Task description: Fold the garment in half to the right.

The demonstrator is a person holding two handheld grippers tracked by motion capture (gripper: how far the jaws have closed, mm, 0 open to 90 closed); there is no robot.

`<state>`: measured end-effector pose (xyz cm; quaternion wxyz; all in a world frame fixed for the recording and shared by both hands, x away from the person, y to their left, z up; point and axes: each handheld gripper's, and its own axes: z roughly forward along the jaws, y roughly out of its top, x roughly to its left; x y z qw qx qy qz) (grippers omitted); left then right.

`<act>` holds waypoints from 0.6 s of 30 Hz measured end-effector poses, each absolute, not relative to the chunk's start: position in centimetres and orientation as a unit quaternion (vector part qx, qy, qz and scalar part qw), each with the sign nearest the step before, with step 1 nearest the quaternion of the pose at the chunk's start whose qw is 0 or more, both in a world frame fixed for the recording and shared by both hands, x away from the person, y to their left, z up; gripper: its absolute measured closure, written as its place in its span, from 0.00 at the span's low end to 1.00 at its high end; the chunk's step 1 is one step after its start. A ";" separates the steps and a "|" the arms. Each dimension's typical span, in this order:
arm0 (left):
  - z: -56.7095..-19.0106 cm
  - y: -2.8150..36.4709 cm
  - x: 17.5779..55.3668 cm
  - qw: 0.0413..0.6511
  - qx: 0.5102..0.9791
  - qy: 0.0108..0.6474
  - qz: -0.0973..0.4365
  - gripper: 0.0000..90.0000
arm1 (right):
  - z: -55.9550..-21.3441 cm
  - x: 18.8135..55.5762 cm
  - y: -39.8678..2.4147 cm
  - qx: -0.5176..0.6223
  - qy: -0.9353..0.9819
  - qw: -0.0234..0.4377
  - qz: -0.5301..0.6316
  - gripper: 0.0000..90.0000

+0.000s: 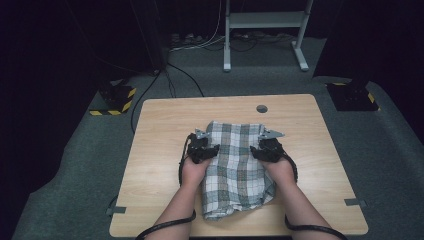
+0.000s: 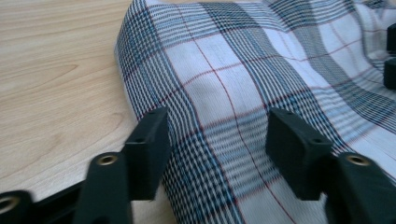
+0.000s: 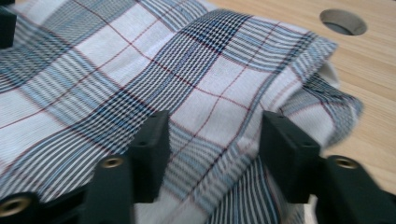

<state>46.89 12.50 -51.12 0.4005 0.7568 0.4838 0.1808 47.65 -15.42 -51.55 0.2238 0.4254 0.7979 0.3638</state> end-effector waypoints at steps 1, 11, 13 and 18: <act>-51.0 12.7 46.7 0.405 0.755 0.483 0.180 0.40 | -51.5 47.3 -15.8 0.428 0.793 0.222 0.372 0.43; -50.7 16.7 42.0 0.438 0.746 0.467 0.183 0.12 | -51.3 42.8 -19.8 0.450 0.764 0.227 0.403 0.05; -51.3 18.1 40.7 0.439 0.744 0.472 0.176 0.08 | -51.6 41.5 -20.8 0.449 0.764 0.232 0.400 0.01; -52.6 21.4 37.0 0.421 0.745 0.484 0.180 0.06 | -52.2 38.3 -22.7 0.450 0.766 0.237 0.392 0.00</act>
